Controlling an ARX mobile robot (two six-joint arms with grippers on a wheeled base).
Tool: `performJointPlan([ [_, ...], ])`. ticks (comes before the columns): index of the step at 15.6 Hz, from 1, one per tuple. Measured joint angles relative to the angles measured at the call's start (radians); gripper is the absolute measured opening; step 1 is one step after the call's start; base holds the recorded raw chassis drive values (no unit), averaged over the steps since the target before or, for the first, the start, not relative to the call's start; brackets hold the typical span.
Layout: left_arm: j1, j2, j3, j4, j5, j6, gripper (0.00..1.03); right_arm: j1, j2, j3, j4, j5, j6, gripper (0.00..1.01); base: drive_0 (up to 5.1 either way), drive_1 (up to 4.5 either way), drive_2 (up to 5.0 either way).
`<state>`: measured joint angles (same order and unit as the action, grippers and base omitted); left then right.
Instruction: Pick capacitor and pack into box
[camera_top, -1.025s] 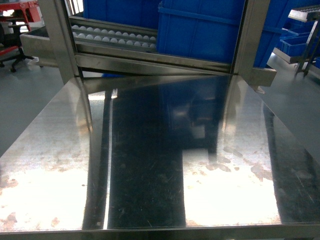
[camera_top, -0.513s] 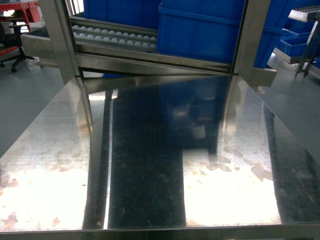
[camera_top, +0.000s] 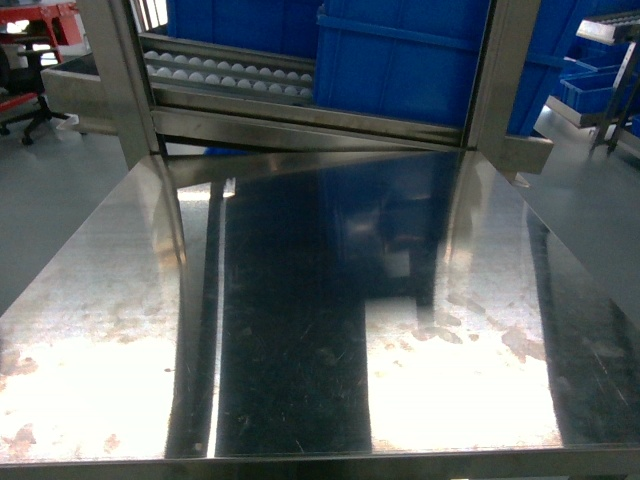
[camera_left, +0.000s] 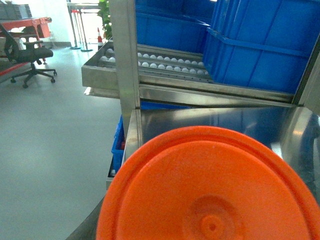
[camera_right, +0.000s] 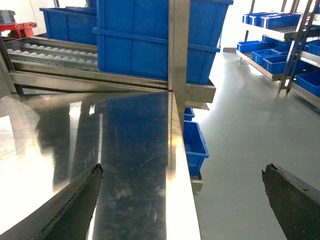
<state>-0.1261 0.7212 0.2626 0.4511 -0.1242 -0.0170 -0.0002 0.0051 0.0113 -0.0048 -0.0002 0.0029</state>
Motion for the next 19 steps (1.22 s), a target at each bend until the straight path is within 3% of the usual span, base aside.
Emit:
performJointPlan([
  [2, 0.033, -0.063, -0.066, 0.002, 0.023, 0.000, 0.44, 0.000, 0.000, 0.000, 0.000, 0.000, 0.000, 0.98, 0.0, 0.00, 0.0],
  [4, 0.117, -0.124, -0.112, -0.011, 0.119, 0.002, 0.44, 0.000, 0.000, 0.000, 0.001, 0.000, 0.000, 0.98, 0.0, 0.00, 0.0],
  [5, 0.132, -0.153, -0.130, -0.020, 0.109, 0.002, 0.44, 0.000, 0.000, 0.000, 0.000, 0.001, 0.000, 0.98, 0.0, 0.00, 0.0],
  [19, 0.124, -0.497, -0.250, -0.228, 0.124, 0.002, 0.44, 0.000, 0.000, 0.000, 0.000, 0.000, 0.000, 0.98, 0.0, 0.00, 0.0],
])
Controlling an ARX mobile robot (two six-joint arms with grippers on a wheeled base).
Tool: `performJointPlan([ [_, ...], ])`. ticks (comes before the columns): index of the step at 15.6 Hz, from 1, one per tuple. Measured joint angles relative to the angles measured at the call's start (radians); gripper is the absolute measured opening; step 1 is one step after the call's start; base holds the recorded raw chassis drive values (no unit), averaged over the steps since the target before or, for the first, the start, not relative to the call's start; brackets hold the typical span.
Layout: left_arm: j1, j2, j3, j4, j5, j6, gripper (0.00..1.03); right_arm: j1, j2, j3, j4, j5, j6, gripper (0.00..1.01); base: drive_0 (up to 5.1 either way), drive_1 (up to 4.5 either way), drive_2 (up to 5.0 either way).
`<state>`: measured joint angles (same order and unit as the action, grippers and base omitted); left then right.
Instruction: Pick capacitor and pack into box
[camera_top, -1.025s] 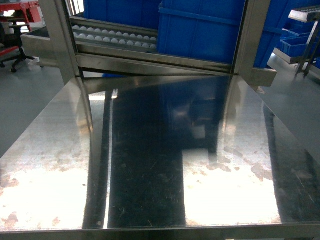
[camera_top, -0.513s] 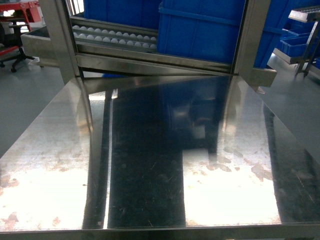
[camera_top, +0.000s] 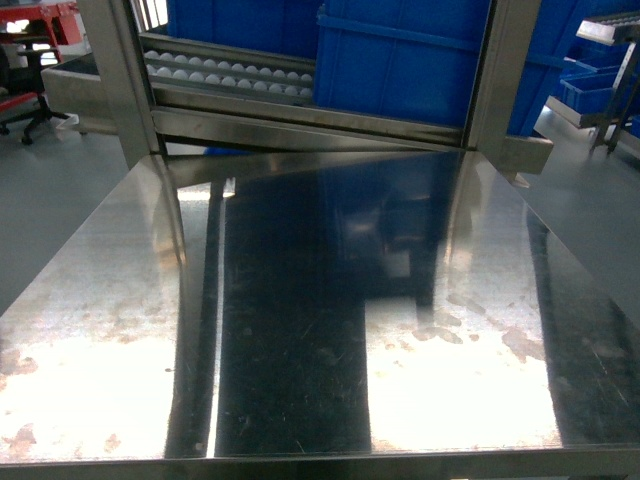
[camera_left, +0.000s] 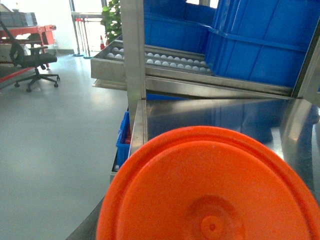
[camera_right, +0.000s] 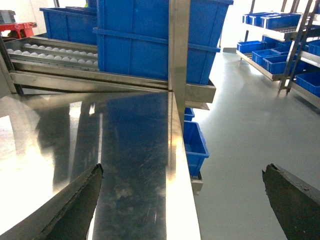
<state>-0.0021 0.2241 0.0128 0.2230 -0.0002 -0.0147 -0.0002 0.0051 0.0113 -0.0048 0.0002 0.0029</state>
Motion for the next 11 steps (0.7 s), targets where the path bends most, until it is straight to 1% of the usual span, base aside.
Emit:
performJointPlan([
  [3, 0.000, -0.051, 0.000, -0.050, 0.000, 0.000, 0.44, 0.000, 0.000, 0.000, 0.000, 0.000, 0.000, 0.98, 0.0, 0.00, 0.0],
  [5, 0.000, -0.144, 0.001, -0.192, 0.000, 0.000, 0.44, 0.000, 0.000, 0.000, 0.000, 0.000, 0.000, 0.98, 0.0, 0.00, 0.0],
  [7, 0.000, -0.211, 0.001, -0.236, -0.002, 0.000, 0.44, 0.000, 0.000, 0.000, 0.000, 0.000, 0.000, 0.98, 0.0, 0.00, 0.0],
  [8, 0.000, -0.213, 0.006, -0.216, -0.004, 0.001, 0.44, 0.000, 0.000, 0.000, 0.001, -0.002, 0.000, 0.98, 0.0, 0.00, 0.0],
  [9, 0.000, -0.213, 0.001, -0.237, 0.001, 0.000, 0.44, 0.000, 0.000, 0.000, 0.001, 0.000, 0.000, 0.98, 0.0, 0.00, 0.0],
  [11, 0.000, -0.214, 0.001, -0.229, 0.000, 0.000, 0.44, 0.000, 0.000, 0.000, 0.000, 0.000, 0.000, 0.98, 0.0, 0.00, 0.0],
])
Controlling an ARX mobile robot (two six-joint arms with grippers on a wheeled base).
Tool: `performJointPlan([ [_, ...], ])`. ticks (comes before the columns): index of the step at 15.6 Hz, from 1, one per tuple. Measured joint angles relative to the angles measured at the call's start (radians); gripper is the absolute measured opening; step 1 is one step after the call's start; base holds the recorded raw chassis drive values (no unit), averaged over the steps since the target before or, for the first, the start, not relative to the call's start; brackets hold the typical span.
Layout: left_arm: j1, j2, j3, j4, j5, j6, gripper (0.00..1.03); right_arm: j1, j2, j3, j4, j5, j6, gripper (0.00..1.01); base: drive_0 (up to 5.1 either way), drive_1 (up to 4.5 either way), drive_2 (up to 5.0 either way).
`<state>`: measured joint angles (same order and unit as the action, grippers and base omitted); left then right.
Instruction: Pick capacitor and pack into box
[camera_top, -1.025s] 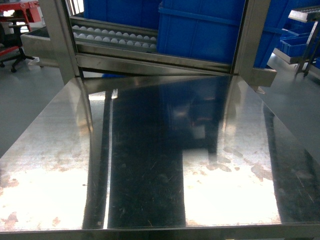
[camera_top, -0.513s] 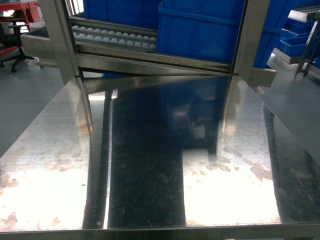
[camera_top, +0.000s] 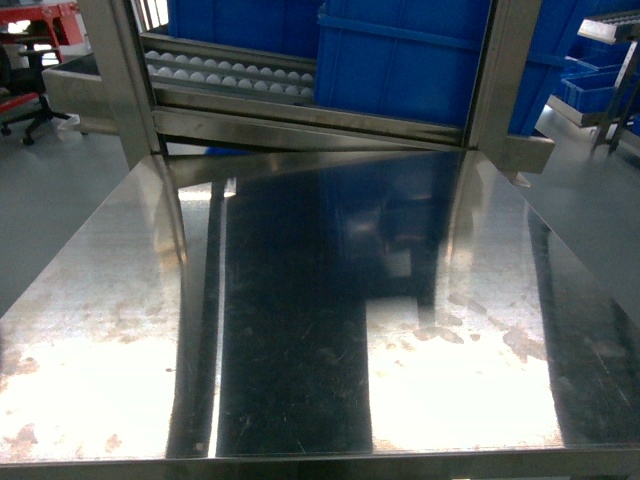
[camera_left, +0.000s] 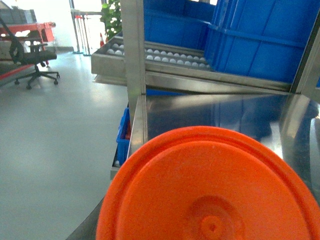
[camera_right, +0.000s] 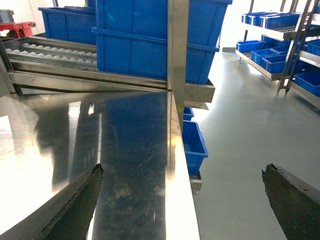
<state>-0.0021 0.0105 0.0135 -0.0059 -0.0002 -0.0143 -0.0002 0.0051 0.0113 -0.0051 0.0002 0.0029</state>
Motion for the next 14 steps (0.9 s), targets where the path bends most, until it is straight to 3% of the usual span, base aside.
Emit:
performJointPlan([
  [14, 0.000, 0.000, 0.000, -0.001, 0.000, 0.000, 0.44, 0.000, 0.000, 0.000, 0.000, 0.000, 0.000, 0.98, 0.0, 0.00, 0.0],
])
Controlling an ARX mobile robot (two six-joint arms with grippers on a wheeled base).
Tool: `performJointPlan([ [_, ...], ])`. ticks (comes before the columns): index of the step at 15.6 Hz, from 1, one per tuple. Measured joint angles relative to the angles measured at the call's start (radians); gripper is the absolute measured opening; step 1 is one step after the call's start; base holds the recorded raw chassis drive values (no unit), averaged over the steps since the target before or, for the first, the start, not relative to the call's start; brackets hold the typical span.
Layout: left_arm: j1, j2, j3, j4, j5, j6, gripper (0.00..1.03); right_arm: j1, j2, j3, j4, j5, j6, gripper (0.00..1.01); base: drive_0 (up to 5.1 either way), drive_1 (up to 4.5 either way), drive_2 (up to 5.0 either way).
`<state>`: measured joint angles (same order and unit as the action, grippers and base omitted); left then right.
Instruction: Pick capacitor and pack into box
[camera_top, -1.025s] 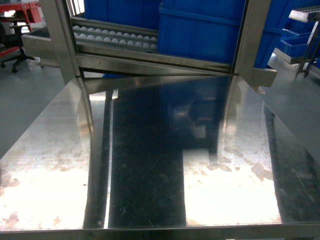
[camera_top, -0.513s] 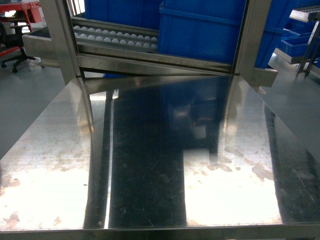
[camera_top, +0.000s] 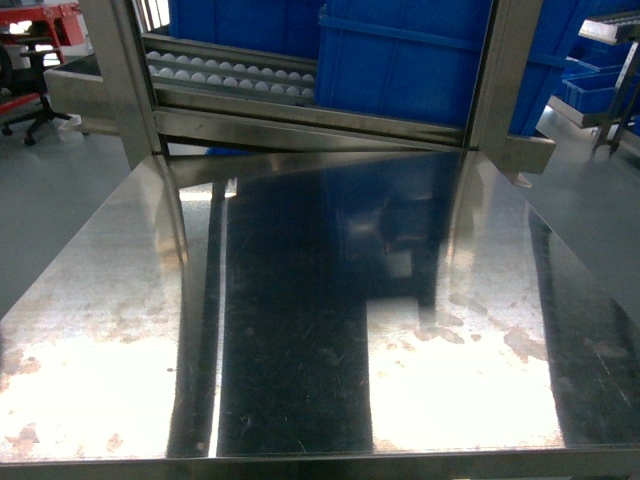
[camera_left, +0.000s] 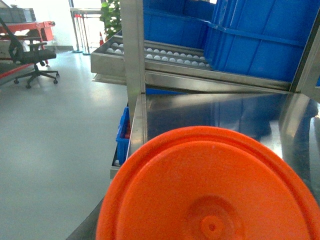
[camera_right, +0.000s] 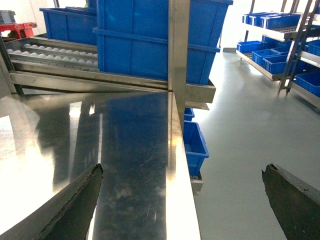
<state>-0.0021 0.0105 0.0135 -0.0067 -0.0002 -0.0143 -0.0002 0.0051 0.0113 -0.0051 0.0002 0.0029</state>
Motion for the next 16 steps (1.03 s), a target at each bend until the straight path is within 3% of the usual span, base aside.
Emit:
performJointPlan([
  [16, 0.000, 0.000, 0.000, 0.004, 0.000, 0.000, 0.44, 0.000, 0.000, 0.000, 0.004, 0.000, 0.000, 0.98, 0.0, 0.00, 0.0],
])
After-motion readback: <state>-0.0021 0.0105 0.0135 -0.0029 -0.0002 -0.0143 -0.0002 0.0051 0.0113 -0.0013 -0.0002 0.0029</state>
